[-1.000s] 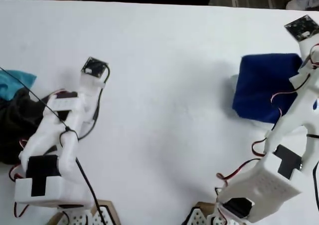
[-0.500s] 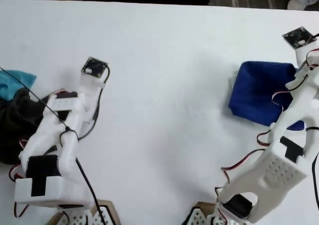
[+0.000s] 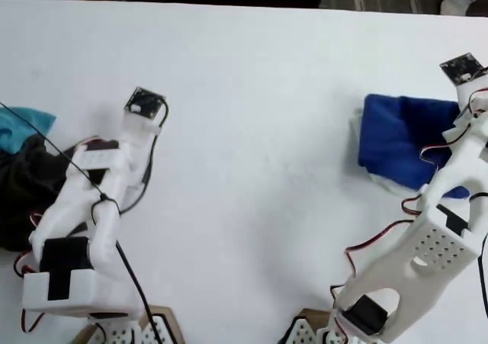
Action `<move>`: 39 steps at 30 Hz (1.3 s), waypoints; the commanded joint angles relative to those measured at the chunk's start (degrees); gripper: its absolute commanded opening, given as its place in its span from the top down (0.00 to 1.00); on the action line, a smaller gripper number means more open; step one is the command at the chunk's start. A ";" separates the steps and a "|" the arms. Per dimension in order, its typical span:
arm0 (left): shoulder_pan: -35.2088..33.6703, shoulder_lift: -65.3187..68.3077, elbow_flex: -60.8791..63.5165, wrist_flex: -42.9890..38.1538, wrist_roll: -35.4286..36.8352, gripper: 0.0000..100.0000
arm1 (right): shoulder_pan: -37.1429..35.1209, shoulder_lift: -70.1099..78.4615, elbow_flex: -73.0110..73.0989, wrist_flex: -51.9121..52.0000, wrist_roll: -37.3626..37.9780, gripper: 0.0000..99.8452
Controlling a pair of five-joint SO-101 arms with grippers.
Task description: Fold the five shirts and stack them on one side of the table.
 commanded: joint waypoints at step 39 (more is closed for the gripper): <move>0.44 -0.35 -0.75 -0.88 0.44 0.97 | -18.86 -12.62 11.34 28.09 -8.26 0.77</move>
